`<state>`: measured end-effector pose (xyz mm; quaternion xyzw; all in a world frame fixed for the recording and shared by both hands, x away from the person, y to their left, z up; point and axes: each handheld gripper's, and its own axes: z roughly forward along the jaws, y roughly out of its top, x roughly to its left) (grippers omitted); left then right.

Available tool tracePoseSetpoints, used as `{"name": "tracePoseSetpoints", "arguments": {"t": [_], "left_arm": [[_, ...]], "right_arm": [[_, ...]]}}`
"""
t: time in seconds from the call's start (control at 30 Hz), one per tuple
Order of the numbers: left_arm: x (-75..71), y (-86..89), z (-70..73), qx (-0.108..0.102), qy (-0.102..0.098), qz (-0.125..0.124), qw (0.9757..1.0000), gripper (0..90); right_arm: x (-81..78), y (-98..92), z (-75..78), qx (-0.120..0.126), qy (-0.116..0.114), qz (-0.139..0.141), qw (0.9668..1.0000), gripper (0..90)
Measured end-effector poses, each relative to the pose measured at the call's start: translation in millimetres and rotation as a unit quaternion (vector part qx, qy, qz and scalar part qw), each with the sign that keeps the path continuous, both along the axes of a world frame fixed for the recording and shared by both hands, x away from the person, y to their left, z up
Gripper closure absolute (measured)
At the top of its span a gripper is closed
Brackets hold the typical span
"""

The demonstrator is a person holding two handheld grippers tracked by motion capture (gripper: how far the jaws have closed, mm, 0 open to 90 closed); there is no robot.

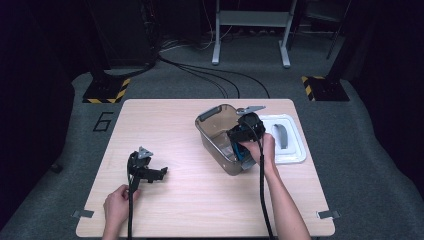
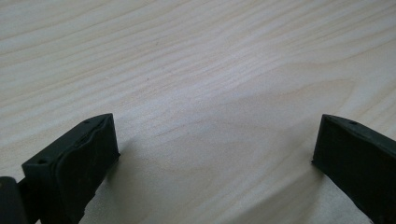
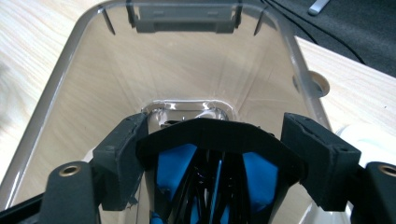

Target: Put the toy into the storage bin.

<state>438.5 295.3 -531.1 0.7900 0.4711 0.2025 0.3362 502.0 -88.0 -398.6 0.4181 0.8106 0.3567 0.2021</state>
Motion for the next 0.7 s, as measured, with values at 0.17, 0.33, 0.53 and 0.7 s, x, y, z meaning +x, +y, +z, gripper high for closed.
{"name": "tracePoseSetpoints", "arguments": {"t": [0.17, 0.33, 0.53, 0.7], "left_arm": [[0.0, 0.1, 0.0, 0.001, 0.000, 0.000, 1.0000, 0.0], [0.0, 0.0, 0.0, 0.000, 0.000, 0.000, 1.0000, 0.0], [0.0, 0.0, 0.0, 0.000, 0.000, 0.000, 1.0000, 0.0], [0.0, 0.0, 0.0, 0.000, 0.000, 0.000, 1.0000, 0.0]], "right_arm": [[-1.0, 3.0, -4.3, -0.005, 0.006, 0.000, 1.0000, 24.2], [-3.7, 5.2, -3.9, -0.019, 0.010, 0.004, 0.9998, 24.1], [-8.0, 7.1, -3.9, -0.027, 0.021, 0.010, 0.9994, 24.1], [-10.9, 6.8, -5.1, -0.035, 0.027, 0.010, 0.9990, 24.0]]}}
